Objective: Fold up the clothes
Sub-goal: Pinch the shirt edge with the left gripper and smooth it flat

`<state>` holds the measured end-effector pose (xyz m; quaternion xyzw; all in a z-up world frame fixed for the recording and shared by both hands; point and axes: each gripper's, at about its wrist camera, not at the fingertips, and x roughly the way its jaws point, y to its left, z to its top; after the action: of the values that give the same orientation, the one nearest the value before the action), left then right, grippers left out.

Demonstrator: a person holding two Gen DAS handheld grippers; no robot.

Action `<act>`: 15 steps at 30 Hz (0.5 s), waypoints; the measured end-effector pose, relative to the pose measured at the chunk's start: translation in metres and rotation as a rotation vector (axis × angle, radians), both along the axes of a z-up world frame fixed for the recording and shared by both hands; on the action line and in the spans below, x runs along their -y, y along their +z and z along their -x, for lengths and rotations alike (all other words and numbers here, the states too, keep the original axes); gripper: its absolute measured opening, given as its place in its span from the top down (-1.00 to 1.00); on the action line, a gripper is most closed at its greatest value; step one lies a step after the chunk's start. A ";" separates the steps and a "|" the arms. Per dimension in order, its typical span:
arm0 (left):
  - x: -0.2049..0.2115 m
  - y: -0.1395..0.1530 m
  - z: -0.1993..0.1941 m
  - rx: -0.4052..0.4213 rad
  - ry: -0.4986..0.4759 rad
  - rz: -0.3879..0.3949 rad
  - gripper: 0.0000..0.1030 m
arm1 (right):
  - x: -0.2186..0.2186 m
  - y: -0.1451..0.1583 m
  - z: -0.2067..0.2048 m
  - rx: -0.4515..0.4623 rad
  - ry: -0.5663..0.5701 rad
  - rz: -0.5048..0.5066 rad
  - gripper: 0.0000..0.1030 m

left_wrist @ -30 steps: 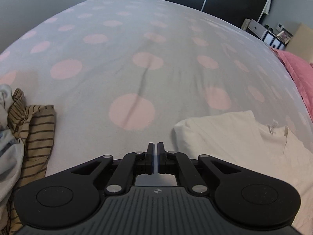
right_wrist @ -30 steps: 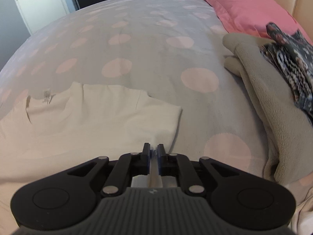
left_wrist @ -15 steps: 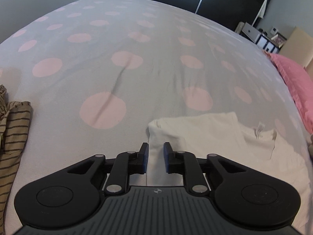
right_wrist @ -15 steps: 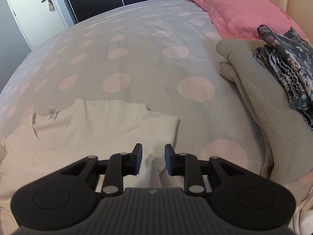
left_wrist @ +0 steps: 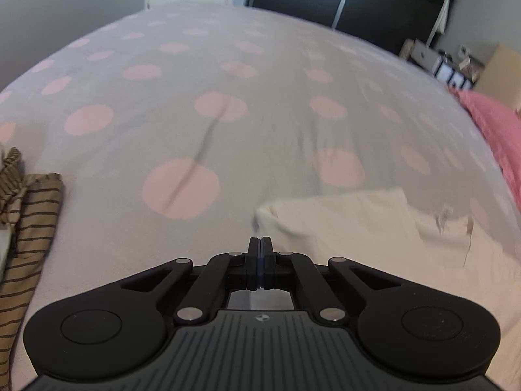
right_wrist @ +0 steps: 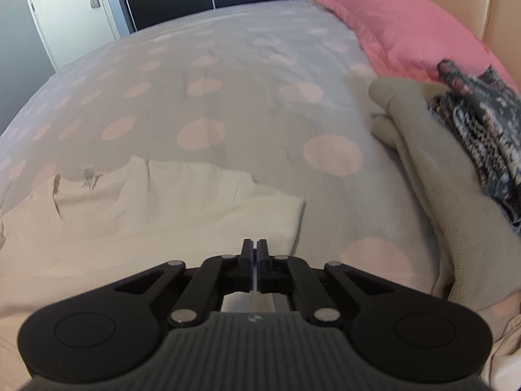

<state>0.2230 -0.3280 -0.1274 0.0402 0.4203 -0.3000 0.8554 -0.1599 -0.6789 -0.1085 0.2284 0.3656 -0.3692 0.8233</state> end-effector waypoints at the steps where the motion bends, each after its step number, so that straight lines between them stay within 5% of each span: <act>1: -0.006 0.003 -0.003 0.020 0.027 0.007 1.00 | -0.001 0.002 0.000 0.005 -0.004 0.019 0.98; 4: -0.021 0.003 -0.020 -0.017 0.072 0.013 1.00 | 0.001 -0.003 -0.005 -0.026 -0.008 0.030 0.98; 8: -0.019 0.004 -0.021 -0.078 -0.013 0.024 0.97 | 0.008 -0.012 -0.006 -0.039 -0.021 -0.035 0.97; 12: -0.007 0.006 -0.010 -0.068 -0.067 0.060 0.12 | 0.009 -0.015 -0.005 -0.038 -0.030 -0.047 0.97; 15: 0.011 0.002 -0.001 -0.058 -0.103 0.037 0.06 | 0.008 -0.015 -0.006 -0.040 -0.029 -0.047 0.96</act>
<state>0.2243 -0.3391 -0.1259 0.0373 0.4367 -0.3526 0.8268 -0.1534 -0.6868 -0.1239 0.2457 0.3871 -0.3767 0.8049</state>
